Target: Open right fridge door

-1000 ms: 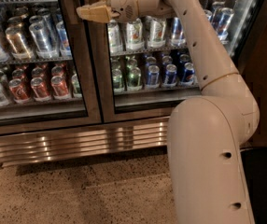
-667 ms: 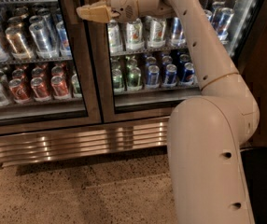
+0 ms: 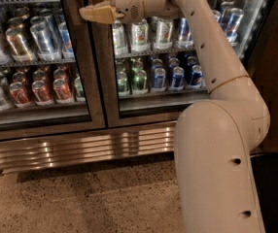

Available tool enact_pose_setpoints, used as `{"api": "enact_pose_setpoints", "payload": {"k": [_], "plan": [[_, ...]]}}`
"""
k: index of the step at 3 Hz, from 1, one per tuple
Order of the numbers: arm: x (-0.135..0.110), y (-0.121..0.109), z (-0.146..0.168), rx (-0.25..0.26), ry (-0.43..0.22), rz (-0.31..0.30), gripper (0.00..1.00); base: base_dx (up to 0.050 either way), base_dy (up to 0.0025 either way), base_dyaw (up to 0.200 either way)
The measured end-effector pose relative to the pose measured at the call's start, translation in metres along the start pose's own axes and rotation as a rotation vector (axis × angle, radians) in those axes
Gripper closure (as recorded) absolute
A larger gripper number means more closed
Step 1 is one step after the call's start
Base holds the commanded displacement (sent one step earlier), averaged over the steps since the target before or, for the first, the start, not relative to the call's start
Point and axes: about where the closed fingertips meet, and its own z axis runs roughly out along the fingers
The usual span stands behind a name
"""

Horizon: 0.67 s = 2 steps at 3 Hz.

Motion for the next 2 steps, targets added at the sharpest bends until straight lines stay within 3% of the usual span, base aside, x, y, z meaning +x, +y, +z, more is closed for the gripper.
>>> {"api": "enact_pose_setpoints", "payload": {"k": [1,2], "plan": [[0.0,0.0,0.0,0.0,0.0,0.0,0.11,0.0,0.0,0.0],[0.0,0.0,0.0001,0.0,0.0,0.0,0.0,0.0,0.0,0.0]]}}
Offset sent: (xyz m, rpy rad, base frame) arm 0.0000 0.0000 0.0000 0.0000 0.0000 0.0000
